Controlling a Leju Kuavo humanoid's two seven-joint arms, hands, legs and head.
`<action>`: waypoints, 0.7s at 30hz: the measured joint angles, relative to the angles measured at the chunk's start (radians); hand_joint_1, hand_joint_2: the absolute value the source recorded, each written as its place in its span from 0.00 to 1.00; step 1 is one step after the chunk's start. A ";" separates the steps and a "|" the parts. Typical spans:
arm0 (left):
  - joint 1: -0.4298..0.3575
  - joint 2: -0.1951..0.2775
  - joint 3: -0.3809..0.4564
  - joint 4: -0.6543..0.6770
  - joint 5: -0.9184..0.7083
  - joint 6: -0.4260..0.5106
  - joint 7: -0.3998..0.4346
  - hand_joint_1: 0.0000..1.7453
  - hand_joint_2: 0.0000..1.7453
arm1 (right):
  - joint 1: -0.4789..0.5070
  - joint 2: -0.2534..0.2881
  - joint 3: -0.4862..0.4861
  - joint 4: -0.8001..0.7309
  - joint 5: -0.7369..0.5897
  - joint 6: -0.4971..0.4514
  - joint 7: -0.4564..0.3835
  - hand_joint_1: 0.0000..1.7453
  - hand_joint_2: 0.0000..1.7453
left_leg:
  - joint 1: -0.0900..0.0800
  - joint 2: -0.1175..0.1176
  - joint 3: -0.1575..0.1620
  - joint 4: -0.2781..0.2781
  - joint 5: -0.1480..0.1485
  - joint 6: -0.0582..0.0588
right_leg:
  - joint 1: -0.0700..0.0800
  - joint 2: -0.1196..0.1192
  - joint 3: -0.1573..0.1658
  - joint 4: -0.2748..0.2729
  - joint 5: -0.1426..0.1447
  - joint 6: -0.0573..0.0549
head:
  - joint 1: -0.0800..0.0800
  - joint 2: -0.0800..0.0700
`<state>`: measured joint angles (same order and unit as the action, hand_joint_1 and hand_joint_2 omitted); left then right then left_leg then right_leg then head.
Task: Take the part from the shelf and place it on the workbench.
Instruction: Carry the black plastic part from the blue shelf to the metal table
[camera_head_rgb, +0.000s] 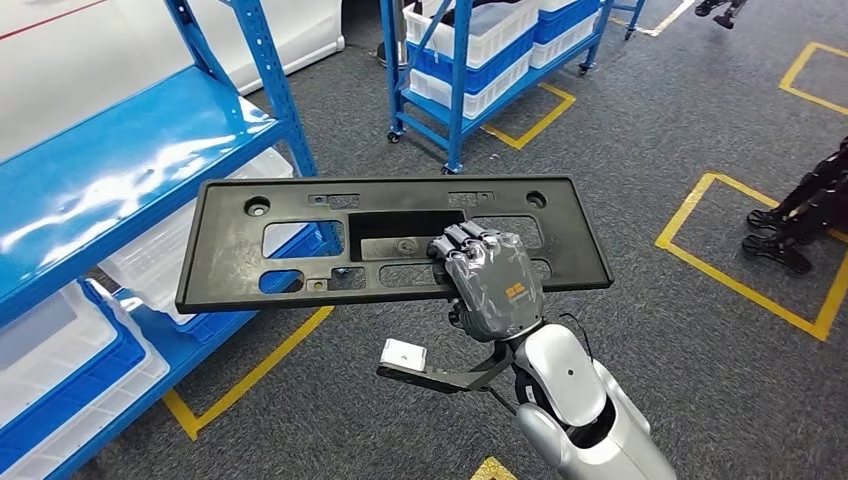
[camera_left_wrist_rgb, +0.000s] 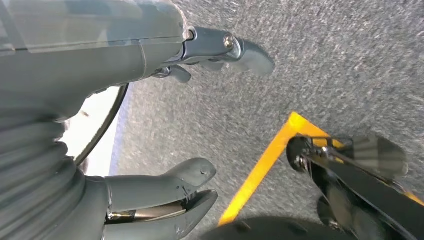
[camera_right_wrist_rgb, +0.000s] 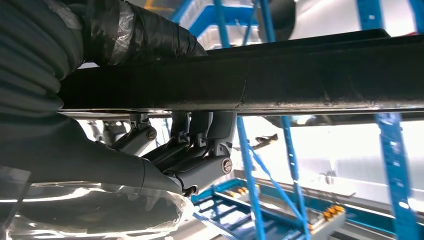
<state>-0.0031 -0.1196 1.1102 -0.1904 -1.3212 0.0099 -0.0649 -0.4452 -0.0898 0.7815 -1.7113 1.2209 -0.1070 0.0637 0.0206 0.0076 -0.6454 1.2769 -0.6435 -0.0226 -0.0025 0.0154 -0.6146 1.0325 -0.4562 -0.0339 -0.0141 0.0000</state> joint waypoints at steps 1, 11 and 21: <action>0.001 0.000 0.000 0.000 0.000 0.000 0.000 0.00 1.00 | 0.000 0.002 0.000 0.004 0.000 0.001 0.000 1.00 1.00 | 0.000 -0.002 -0.014 0.021 0.006 0.001 | 0.001 0.014 0.000 0.001 0.000 0.000 | 0.000 0.000; 0.001 -0.010 -0.001 0.000 -0.034 0.026 0.010 0.00 1.00 | -0.031 0.038 -0.002 0.051 0.014 -0.004 0.014 1.00 1.00 | 0.006 -0.044 0.094 -0.261 0.156 0.036 | -0.001 0.088 -0.032 0.037 -0.008 0.040 | 0.003 0.000; 0.007 -0.018 -0.001 0.000 -0.045 0.040 -0.005 0.00 1.00 | 0.030 -0.013 -0.013 -0.013 0.038 -0.004 0.018 1.00 1.00 | -0.006 0.079 0.106 -0.263 0.142 0.035 | 0.000 -0.067 -0.014 0.036 -0.009 0.044 | 0.008 0.000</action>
<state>0.0044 -0.1377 1.1093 -0.1904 -1.3659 0.0500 -0.0698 -0.4149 -0.1031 0.7689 -1.7245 1.2593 -0.1106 0.0816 0.0148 0.0869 -0.5389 1.0141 -0.5015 0.0121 -0.0023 -0.0520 -0.6287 1.0684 -0.4653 0.0100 -0.0064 0.0000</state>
